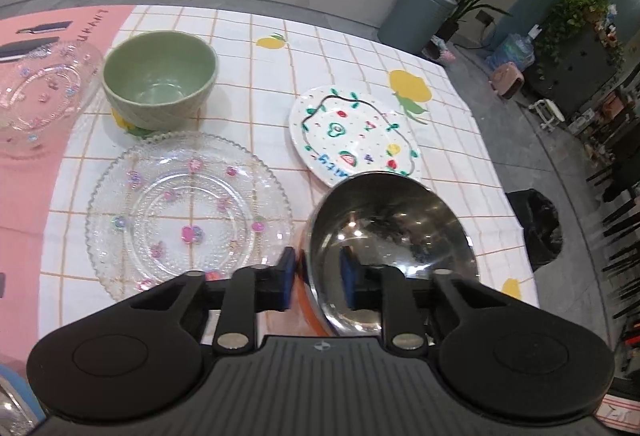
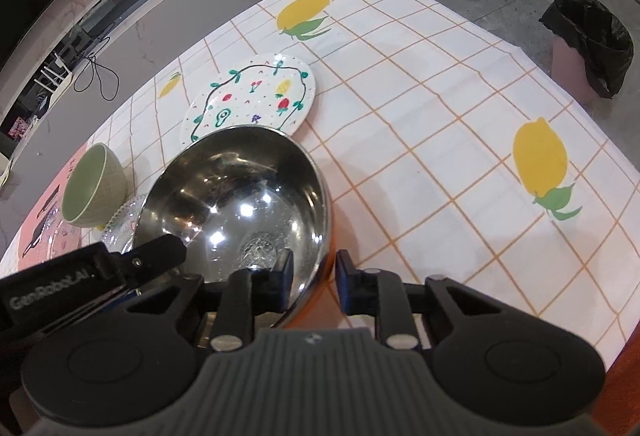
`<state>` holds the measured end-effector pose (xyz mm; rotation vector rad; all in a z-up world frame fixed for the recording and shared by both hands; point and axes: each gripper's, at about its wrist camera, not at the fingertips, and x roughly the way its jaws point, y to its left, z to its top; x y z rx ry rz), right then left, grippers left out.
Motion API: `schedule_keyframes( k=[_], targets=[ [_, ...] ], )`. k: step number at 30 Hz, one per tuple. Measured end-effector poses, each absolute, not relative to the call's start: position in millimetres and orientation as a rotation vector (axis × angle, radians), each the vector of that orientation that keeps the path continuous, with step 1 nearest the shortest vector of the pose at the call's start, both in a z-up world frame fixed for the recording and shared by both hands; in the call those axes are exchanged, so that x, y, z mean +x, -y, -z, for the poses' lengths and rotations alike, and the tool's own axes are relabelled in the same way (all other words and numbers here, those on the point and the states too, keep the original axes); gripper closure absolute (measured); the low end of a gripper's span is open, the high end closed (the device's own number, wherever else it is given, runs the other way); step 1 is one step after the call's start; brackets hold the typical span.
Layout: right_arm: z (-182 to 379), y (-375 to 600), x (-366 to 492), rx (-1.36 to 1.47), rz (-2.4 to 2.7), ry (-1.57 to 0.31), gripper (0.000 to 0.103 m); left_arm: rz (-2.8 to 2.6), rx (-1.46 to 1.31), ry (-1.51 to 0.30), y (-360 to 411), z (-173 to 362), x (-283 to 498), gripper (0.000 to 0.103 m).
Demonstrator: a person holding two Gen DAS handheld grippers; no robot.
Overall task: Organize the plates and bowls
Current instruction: 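Grasp the orange-bottomed steel bowl rim with both grippers, then carry the orange-bottomed bowl with both grippers and lower it into the blue-bottomed bowl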
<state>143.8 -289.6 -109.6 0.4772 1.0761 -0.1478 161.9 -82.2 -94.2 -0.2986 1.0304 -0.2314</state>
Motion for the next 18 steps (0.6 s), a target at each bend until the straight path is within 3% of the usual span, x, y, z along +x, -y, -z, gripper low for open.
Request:
schedule_keyframes(
  k=[3, 18],
  targets=[
    [108.5, 288.0, 142.9, 0.459, 0.16, -1.077, 0.084, 0.23, -0.292, -1.035, 80.3, 94.1, 160.6, 0.092],
    [80.9, 283.8, 116.9, 0.47, 0.129, -1.055, 0.087, 0.227, -0.307, -0.984, 65.9, 58.6, 127.3, 0.092]
  ],
)
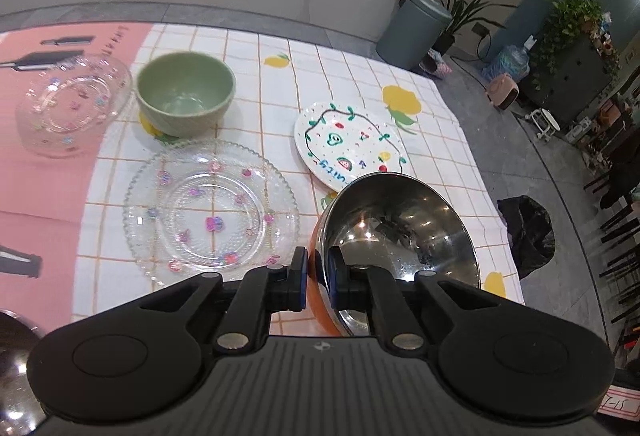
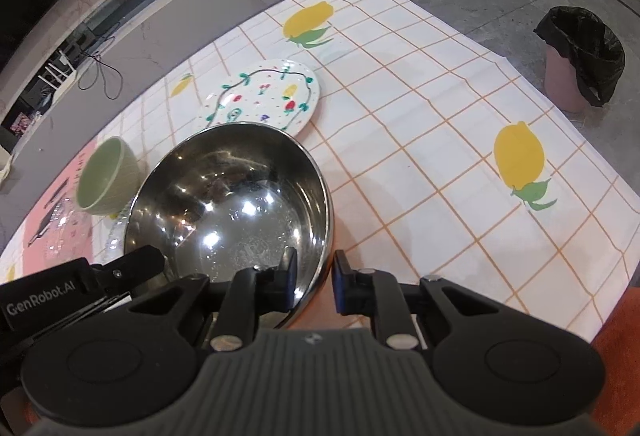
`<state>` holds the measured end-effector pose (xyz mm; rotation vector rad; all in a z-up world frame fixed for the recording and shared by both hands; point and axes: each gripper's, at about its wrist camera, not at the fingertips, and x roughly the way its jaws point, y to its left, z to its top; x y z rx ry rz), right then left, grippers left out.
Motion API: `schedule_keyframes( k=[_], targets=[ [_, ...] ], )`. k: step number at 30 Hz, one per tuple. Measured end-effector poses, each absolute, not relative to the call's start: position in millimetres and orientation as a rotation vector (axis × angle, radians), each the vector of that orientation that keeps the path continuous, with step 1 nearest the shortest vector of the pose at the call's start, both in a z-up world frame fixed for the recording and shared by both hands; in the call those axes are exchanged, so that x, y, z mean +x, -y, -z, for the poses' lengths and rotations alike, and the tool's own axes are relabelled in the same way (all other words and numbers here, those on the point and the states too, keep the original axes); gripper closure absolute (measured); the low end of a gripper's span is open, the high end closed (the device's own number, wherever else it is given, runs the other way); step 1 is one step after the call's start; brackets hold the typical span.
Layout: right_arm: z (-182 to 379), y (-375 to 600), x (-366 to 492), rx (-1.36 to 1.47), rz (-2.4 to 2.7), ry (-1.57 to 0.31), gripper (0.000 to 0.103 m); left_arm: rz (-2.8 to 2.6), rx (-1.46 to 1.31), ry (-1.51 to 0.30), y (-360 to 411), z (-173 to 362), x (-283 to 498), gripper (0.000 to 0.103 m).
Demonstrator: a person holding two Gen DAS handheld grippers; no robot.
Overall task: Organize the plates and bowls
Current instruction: 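Carry the orange-bottomed bowl with both grippers and lower it into the blue-bottomed bowl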
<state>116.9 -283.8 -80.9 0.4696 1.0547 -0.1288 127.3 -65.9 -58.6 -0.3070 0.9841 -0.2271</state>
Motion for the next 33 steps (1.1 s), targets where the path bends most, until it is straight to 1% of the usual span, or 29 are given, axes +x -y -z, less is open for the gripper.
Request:
schedule_keyframes(
  k=[7, 21, 26, 33],
  targets=[
    [55.8, 266.6, 97.5, 0.453, 0.065, -1.022, 0.087, 0.205, -0.35, -0.936, 43.0, 33.4, 102.7, 0.091],
    [20.1, 207.0, 63.0, 0.434, -0.105, -1.024, 0.087, 0.08, -0.399, -0.888, -22.7, -2.0, 51.1, 0.091],
    [11.7, 177.5, 51.7, 0.412, -0.19, -1.043, 0.087, 0.023, -0.419, -0.886, -51.7, -6.6, 29.1, 0.091],
    [7.7, 135.6, 38.3, 0.351, -0.293, -1.089, 0.086, -0.06, -0.409, -0.933, -82.5, -1.2, 6.1, 0.092]
  ],
)
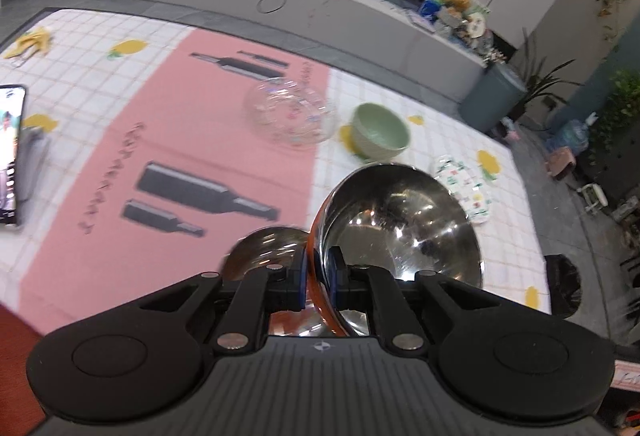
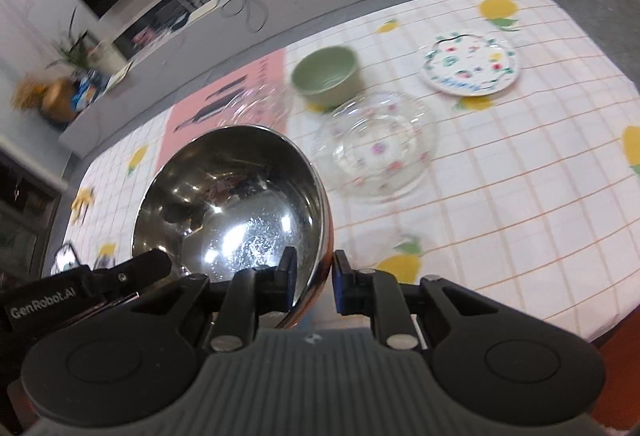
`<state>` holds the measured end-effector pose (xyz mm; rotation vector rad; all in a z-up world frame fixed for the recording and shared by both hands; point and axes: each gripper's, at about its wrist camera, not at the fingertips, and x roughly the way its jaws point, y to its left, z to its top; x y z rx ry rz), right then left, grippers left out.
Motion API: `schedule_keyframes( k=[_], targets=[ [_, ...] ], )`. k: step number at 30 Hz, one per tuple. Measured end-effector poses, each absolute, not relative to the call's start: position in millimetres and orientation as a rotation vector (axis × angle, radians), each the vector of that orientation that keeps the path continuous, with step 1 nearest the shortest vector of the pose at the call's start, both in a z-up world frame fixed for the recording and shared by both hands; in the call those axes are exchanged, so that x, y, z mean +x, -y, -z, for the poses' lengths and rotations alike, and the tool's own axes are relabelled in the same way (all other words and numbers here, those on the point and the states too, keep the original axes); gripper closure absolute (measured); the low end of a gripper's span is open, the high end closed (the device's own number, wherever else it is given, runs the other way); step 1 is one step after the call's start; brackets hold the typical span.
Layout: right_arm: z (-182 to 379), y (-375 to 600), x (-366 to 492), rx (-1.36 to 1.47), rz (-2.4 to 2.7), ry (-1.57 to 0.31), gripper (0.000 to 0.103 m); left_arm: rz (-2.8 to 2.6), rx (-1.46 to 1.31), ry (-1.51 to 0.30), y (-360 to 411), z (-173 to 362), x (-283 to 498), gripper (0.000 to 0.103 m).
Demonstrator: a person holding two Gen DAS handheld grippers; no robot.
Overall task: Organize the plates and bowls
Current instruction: 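Carry the orange-bottomed bowl with both grippers and lower it into the blue-bottomed bowl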
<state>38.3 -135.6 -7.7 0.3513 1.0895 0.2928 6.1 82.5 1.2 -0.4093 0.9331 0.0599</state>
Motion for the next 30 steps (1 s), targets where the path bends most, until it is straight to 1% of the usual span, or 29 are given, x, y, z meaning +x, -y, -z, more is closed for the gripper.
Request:
schedule_keyframes(
  k=[4, 11, 15, 30],
  targets=[
    [11.9, 121.3, 37.2, 0.313, -0.314, -1.116, 0.086, -0.073, -0.406, -0.992, -96.7, 7.9, 3.9, 0.092],
    [26.2, 105.8, 37.6, 0.288, -0.333, -1.176, 0.086, -0.08, -0.349, -1.004, -105.2, 11.0, 1.2, 0.092],
    [31.6, 99.6, 39.0, 0.269, -0.324, -1.195, 0.086, -0.079, -0.37, -1.027, -110.7, 20.8, 0.6, 0.092],
    [48.0, 87.6, 45.3, 0.201, -0.308, -1.232, 0.085, -0.096, -0.354, -1.091, -113.9, 42.2, 7.1, 0.092]
  ],
)
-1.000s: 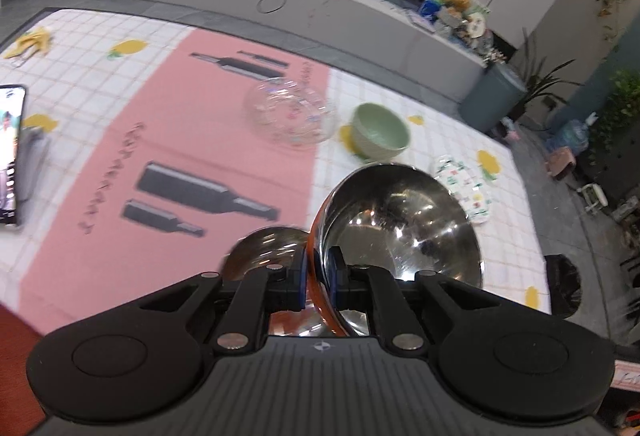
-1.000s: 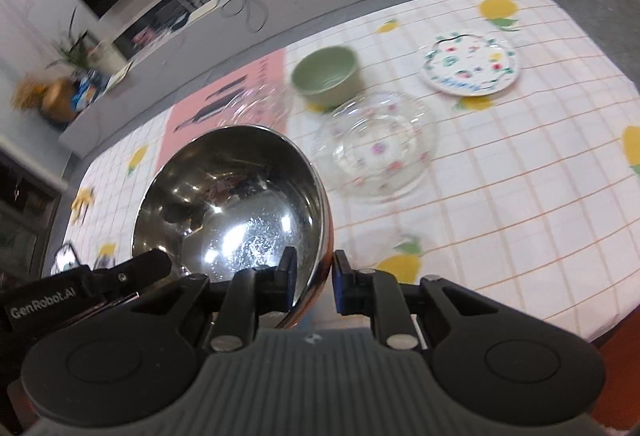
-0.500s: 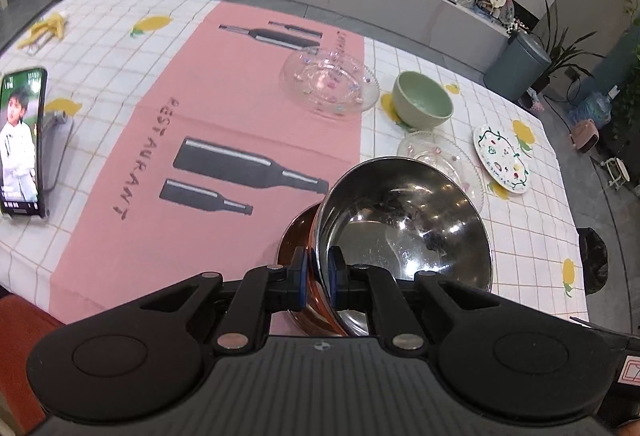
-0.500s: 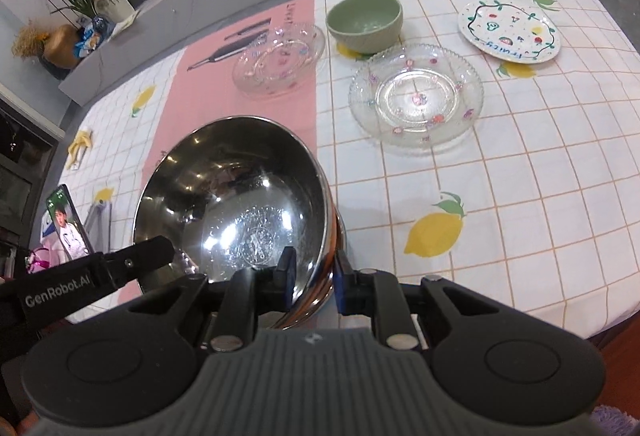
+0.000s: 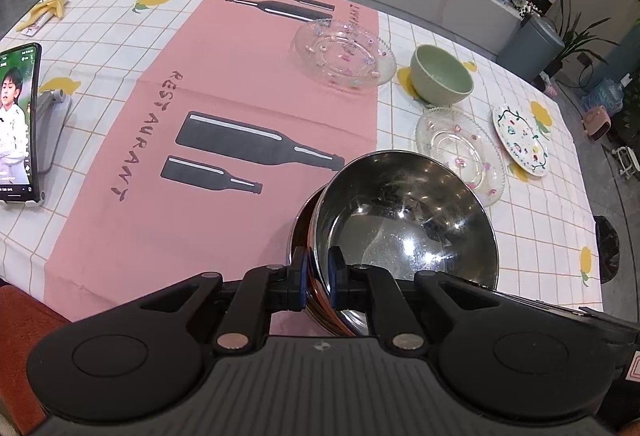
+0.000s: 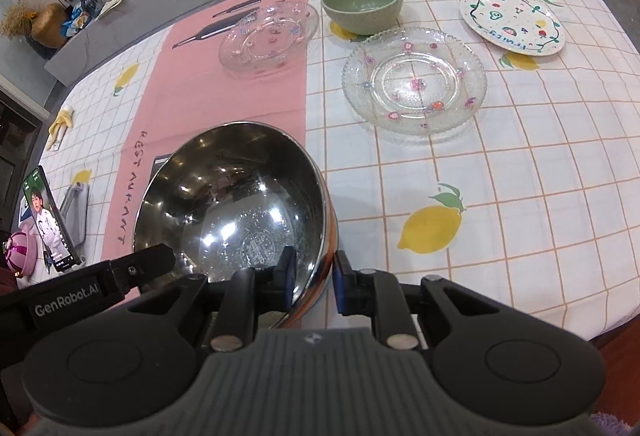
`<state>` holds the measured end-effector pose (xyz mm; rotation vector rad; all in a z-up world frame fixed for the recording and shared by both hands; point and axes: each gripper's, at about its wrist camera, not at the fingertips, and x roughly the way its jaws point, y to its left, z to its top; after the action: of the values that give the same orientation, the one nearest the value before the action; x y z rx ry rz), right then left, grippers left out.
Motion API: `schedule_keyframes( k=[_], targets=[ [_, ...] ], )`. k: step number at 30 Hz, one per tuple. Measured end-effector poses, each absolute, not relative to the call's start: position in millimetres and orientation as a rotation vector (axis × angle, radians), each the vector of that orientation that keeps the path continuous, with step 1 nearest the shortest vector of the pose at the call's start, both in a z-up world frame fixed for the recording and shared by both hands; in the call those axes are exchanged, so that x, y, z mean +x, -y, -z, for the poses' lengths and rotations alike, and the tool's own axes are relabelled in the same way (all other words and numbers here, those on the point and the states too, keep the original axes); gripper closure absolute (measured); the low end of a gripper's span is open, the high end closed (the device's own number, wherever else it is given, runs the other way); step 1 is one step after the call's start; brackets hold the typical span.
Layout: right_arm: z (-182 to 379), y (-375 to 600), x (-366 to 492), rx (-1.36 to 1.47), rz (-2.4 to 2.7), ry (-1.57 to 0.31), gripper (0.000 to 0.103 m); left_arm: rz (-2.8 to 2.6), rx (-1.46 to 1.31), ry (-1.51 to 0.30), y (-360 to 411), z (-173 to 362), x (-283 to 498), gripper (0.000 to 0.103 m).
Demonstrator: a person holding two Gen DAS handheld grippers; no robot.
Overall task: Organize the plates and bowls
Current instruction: 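Carry the orange-bottomed bowl with both grippers and lower it into the blue-bottomed bowl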
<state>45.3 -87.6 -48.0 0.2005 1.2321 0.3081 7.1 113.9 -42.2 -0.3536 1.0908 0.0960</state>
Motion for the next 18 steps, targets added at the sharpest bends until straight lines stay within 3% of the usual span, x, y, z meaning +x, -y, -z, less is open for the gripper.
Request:
schedule_keyframes(
  k=[6, 11, 16, 18],
  targets=[
    [43.3, 85.4, 45.4, 0.189, -0.327, -1.21, 0.074, -0.099, -0.345, -1.11, -115.4, 46.5, 8.6, 0.088],
    [37.9, 86.3, 44.3, 0.182, -0.334, -1.188, 0.073, -0.09, -0.349, -1.093, -117.4, 41.8, 7.9, 0.087],
    [37.9, 92.1, 46.1, 0.196, -0.324, -1.172, 0.086, -0.103, -0.323, -1.006, -120.3, 28.9, 4.7, 0.087],
    [40.3, 95.8, 47.7, 0.214, -0.313, -1.177, 0.092, -0.11, -0.306, -1.0, -119.6, 28.4, 7.2, 0.092]
  ],
)
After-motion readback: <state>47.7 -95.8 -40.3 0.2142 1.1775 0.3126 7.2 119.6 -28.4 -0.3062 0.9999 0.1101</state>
